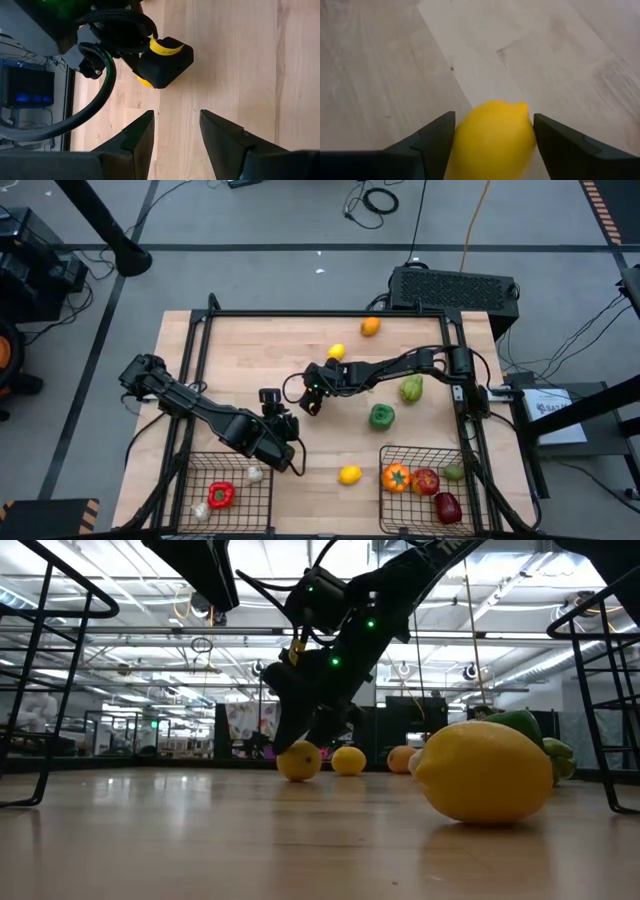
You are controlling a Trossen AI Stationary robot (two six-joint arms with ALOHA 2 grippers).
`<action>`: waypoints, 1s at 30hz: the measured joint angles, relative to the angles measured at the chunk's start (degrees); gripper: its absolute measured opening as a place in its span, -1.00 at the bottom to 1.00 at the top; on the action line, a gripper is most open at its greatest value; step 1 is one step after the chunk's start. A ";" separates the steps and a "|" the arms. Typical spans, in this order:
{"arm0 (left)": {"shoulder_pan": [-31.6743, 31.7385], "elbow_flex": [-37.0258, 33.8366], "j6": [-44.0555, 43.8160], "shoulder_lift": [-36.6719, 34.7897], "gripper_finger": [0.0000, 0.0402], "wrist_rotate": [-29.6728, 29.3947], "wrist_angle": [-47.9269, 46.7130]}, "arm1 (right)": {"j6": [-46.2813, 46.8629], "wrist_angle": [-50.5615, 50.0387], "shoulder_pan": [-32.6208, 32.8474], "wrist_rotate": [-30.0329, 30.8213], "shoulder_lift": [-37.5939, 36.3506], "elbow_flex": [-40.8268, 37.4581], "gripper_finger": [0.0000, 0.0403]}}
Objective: Sort produce into baskets
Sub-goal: Put the middle bottom yellow lemon into the right black wire basket
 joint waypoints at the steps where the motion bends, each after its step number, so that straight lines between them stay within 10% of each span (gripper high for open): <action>1: 0.00 0.00 -0.01 0.01 -0.17 0.00 -0.01 | 0.02 -0.09 0.00 -0.08 0.01 0.00 0.28; 30: 0.13 0.00 -0.94 0.01 -0.17 -0.11 -0.14 | 3.50 -11.48 0.82 4.03 0.77 4.83 0.61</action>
